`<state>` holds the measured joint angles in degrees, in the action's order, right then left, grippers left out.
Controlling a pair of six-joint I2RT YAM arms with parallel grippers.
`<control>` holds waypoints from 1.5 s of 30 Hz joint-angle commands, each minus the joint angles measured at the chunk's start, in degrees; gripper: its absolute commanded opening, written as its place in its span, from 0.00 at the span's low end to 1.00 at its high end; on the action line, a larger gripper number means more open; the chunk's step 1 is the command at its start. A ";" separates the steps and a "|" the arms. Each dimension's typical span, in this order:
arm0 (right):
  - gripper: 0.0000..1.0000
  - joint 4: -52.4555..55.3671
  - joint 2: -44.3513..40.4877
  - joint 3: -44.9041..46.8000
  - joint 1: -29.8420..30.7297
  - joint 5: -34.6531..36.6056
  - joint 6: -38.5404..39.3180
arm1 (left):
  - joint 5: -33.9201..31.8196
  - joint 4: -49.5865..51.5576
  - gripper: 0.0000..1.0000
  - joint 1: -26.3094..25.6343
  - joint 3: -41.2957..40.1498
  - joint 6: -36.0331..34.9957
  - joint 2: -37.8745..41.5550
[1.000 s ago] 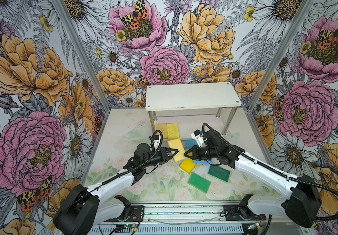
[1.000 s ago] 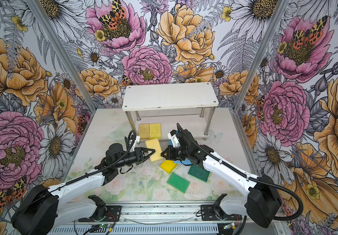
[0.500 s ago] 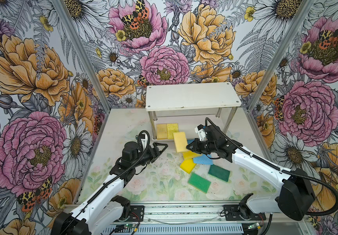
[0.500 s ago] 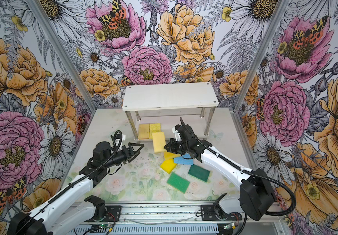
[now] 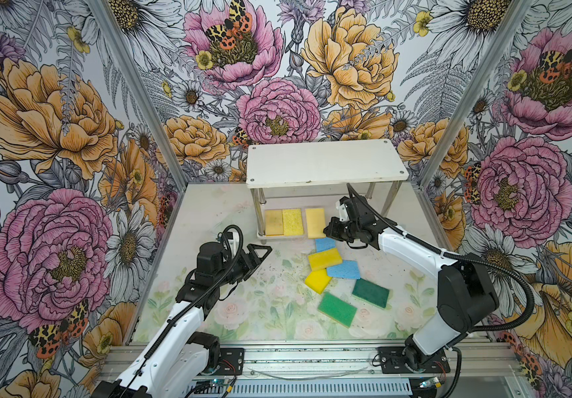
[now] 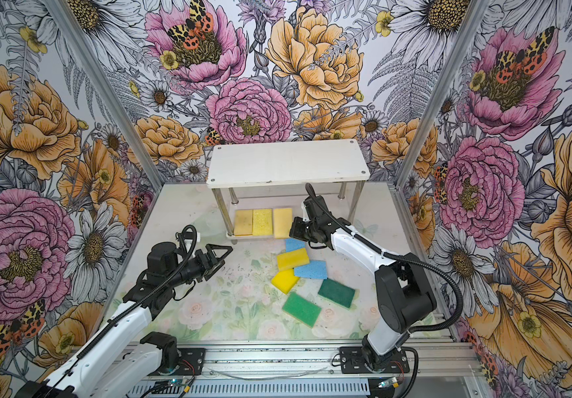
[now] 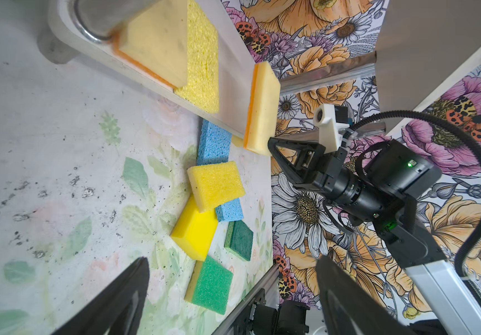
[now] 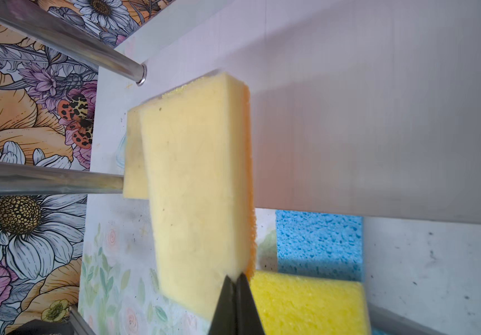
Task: Arrange cleaning sponges on a shelf
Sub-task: Place the cleaning sponge at the shelf.
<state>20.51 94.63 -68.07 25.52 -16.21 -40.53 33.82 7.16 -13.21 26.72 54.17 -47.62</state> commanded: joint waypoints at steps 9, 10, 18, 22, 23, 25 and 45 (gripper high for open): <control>0.00 -0.73 7.83 -7.22 -1.44 -0.02 4.44 | 2.12 -0.35 0.92 0.64 -0.59 -1.26 -0.53; 0.00 -0.73 8.34 -7.70 -1.39 -0.14 4.50 | 2.27 -0.44 0.92 0.64 -0.55 -1.26 -0.70; 0.00 -0.65 11.42 -10.03 -1.75 0.06 5.06 | 2.38 -0.42 0.92 0.77 -0.53 -1.35 -0.90; 0.00 -0.72 12.49 -11.08 -1.79 -0.03 5.08 | 2.39 -0.30 0.92 0.84 -0.61 -1.42 -0.74; 0.00 -0.67 12.68 -11.19 -1.83 -0.01 5.05 | 2.39 -0.28 0.92 0.91 -0.61 -1.44 -0.66; 0.00 -0.70 13.10 -11.37 -1.88 -0.05 5.11 | 2.56 -0.20 0.92 1.07 -0.62 -1.45 -0.55; 0.21 -0.70 13.62 -10.98 -2.03 -0.23 4.59 | 4.33 0.36 0.93 3.35 0.16 -1.92 -0.60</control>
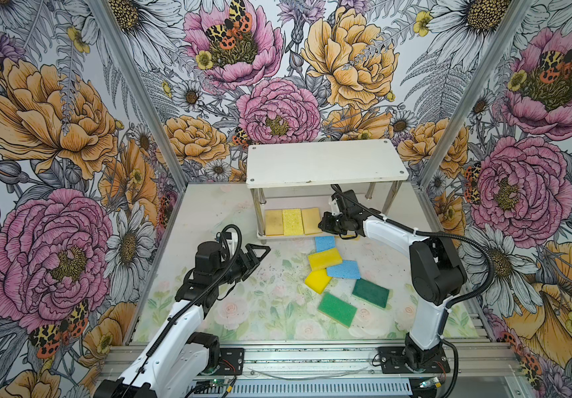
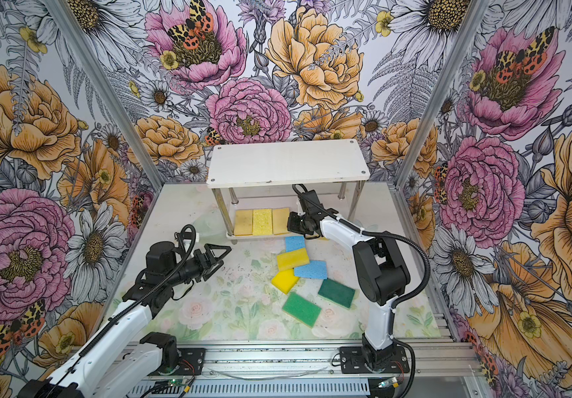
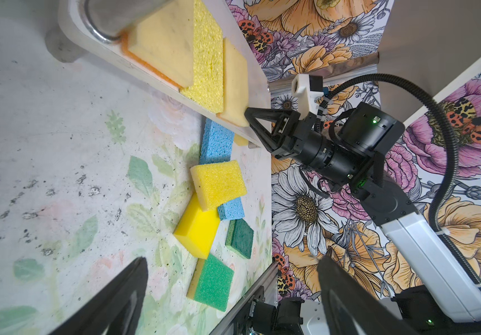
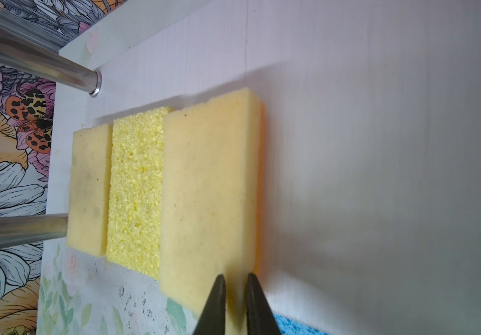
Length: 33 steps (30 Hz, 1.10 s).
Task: Arrange cleaning sponges on a shelf
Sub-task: Place the cleaning sponge at the shelf, then pick up a cleaning sponge from several cleaning sponges.
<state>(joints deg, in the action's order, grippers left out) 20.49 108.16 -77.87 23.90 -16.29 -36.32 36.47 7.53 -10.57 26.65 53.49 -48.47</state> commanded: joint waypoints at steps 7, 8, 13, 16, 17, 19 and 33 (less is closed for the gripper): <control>0.35 -0.85 -5.84 2.79 -0.35 1.47 -0.29 | 3.59 0.74 0.96 0.97 1.98 -2.13 -1.32; 0.38 -0.81 -7.54 3.75 -0.35 1.66 -0.45 | 3.93 0.73 0.96 0.82 2.17 -2.25 -1.44; 0.48 -0.65 -17.28 11.70 -0.35 1.62 -2.77 | 4.16 0.73 0.98 -0.35 2.59 -2.95 -1.50; 0.51 0.95 -23.37 18.59 -0.43 0.82 -6.56 | 3.16 0.67 0.99 -3.03 2.39 -3.71 -2.27; 0.52 1.81 -24.88 20.56 -0.43 0.45 -8.37 | 2.54 0.67 0.99 -4.35 2.35 -3.89 -2.64; 0.55 1.94 -29.03 26.16 0.07 0.04 -13.66 | 0.81 0.41 0.99 -7.40 2.36 -4.40 -3.82; 0.57 -9.62 -46.33 46.72 7.53 8.00 -38.56 | -4.35 -4.64 0.99 -14.53 2.98 -1.83 -10.53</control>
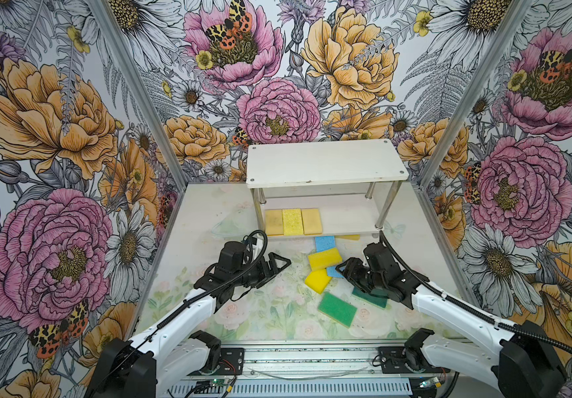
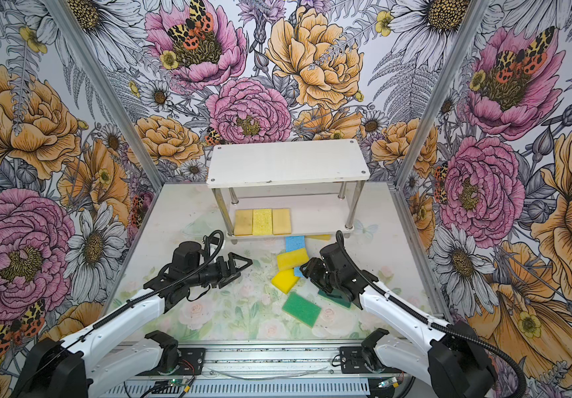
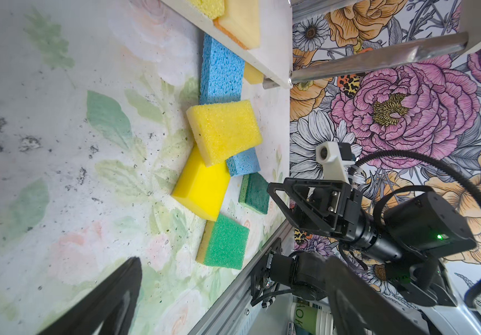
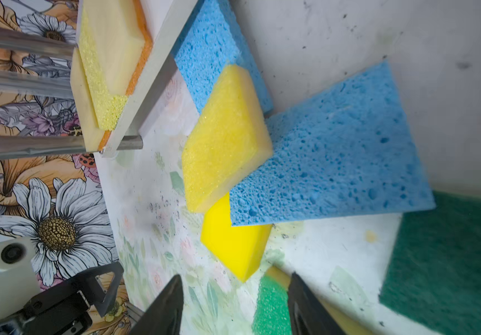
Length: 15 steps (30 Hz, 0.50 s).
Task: Arrange cleaning sponges on a shelf
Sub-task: Pick up a cleaning sponge from several cleaning sponges.
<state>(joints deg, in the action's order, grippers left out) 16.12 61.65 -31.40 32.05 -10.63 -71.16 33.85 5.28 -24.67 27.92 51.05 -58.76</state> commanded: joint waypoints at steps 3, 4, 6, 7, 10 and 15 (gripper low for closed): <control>0.54 -6.84 2.87 -1.11 -1.60 1.35 -1.38 | -1.50 -2.29 0.99 -0.35 1.92 0.59 -0.30; 0.53 -7.19 3.97 -1.78 -2.03 0.95 -0.77 | -1.41 -2.00 0.99 -0.38 2.09 0.47 -0.31; 0.52 -7.95 5.63 -2.72 -3.14 0.51 0.34 | -1.46 -1.48 0.99 -0.30 2.09 0.13 -0.12; 0.51 -8.27 6.48 -3.26 -3.74 0.53 1.07 | -1.58 -1.44 0.99 -0.30 1.92 0.11 0.10; 0.50 -8.38 8.81 -4.67 -6.44 -0.93 2.96 | -1.63 -1.42 0.99 -0.23 1.52 0.38 0.41; 0.49 -8.65 12.78 -6.82 -9.77 -3.86 6.98 | -1.25 -0.85 0.99 0.61 1.00 0.28 1.14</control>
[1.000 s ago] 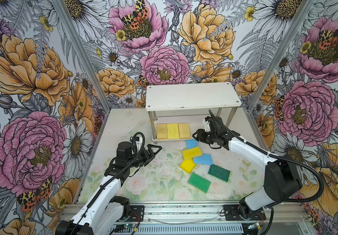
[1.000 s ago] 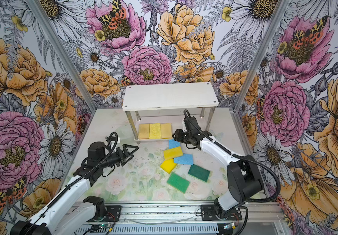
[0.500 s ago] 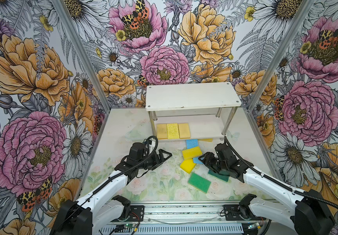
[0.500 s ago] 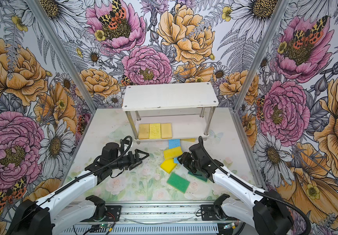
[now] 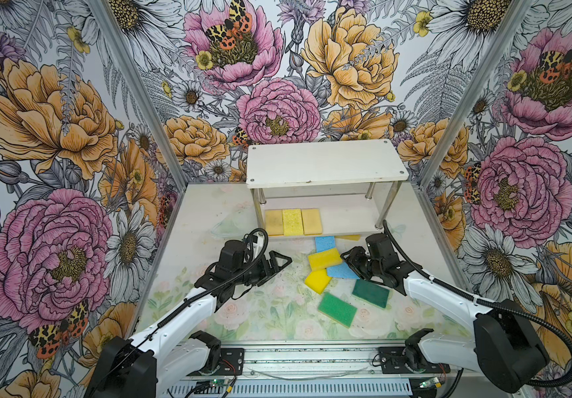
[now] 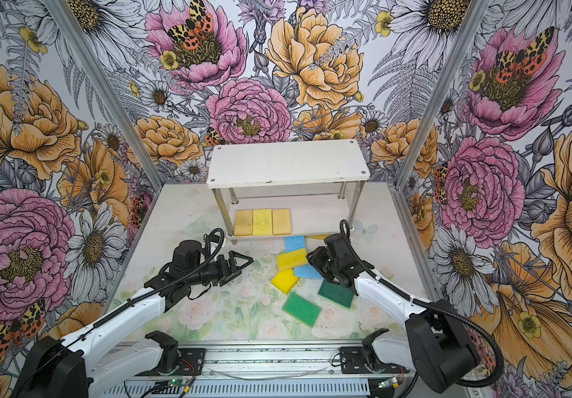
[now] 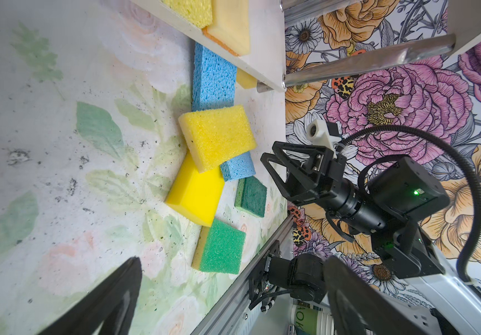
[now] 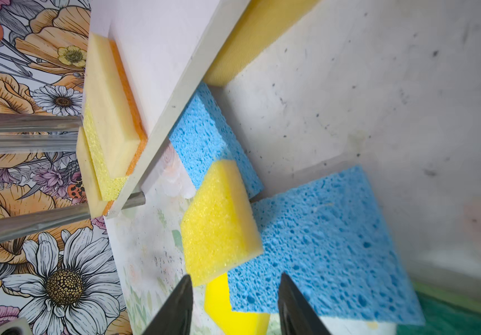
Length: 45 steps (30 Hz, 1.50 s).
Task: Arrange cleaning sponges on a shelf
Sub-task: Pick up a cleaning sponge from several cleaning sponges.
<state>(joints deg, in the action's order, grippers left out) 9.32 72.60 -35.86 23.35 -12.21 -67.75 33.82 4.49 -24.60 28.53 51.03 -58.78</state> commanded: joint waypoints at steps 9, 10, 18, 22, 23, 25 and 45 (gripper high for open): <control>0.54 -7.86 12.05 -4.83 -1.68 -9.85 7.91 | -0.29 0.35 0.99 1.81 0.33 0.18 1.73; 0.54 -8.28 12.98 -4.92 -1.73 -10.10 7.94 | -0.30 0.58 0.99 1.83 0.31 0.15 1.87; 0.49 -11.10 16.66 -5.01 -2.00 -11.13 8.07 | -0.21 1.48 0.99 2.71 -0.63 0.13 3.40; 0.37 -12.11 16.88 -4.84 -1.99 -11.42 8.07 | -0.10 1.86 0.99 2.98 -0.73 0.13 3.85; 0.31 -12.28 16.62 -4.66 -2.00 -11.35 7.90 | -0.20 1.98 0.99 3.08 -0.75 0.13 4.01; 0.19 -12.33 15.72 -4.28 -2.00 -11.04 7.77 | -0.18 2.01 0.99 3.15 -0.83 0.12 4.20; 0.04 4.35 3.80 -9.38 -1.91 -42.89 22.64 | 19.94 2.07 0.99 8.50 4.70 -3.53 2.16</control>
<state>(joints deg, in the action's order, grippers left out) 11.00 76.51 -42.41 21.67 -45.63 -50.00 46.19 8.38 -16.32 31.05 48.99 -55.61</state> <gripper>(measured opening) 0.077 0.987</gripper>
